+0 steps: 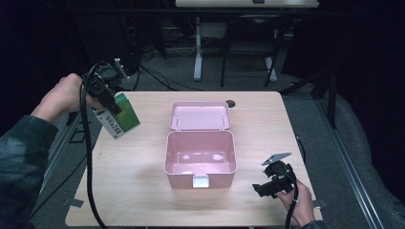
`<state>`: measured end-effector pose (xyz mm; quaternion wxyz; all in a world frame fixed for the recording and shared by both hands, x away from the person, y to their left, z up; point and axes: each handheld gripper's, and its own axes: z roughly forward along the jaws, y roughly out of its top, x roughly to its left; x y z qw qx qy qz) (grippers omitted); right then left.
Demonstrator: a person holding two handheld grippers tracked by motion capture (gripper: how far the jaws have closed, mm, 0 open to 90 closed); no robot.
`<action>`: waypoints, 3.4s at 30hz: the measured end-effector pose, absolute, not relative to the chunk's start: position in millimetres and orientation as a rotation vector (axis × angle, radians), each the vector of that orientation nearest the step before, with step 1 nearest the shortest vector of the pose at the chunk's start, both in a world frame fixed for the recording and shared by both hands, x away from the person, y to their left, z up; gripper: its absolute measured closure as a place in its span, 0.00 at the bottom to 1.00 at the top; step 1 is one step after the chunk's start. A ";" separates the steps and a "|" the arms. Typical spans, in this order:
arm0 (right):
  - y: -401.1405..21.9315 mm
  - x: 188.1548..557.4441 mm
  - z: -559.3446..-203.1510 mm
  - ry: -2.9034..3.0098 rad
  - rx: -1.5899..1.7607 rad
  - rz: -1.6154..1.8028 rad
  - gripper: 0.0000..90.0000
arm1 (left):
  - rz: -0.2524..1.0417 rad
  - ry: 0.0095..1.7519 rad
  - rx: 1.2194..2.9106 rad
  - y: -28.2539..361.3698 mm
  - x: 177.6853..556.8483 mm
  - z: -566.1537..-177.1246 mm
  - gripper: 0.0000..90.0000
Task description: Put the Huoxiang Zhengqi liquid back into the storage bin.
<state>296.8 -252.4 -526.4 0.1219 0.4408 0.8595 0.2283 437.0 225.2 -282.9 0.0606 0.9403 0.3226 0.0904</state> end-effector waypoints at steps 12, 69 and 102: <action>-252.1 297.1 -527.7 2.504 1.281 0.670 0.07 | 0.299 0.920 2.862 207.2 433.2 -265.7 0.70; -252.2 297.5 -528.3 2.521 1.264 0.671 0.08 | 0.243 0.488 2.944 79.7 424.9 -251.3 0.70; -250.0 297.8 -530.2 2.565 1.237 0.649 0.08 | 0.107 0.342 2.967 37.0 416.3 -298.6 0.70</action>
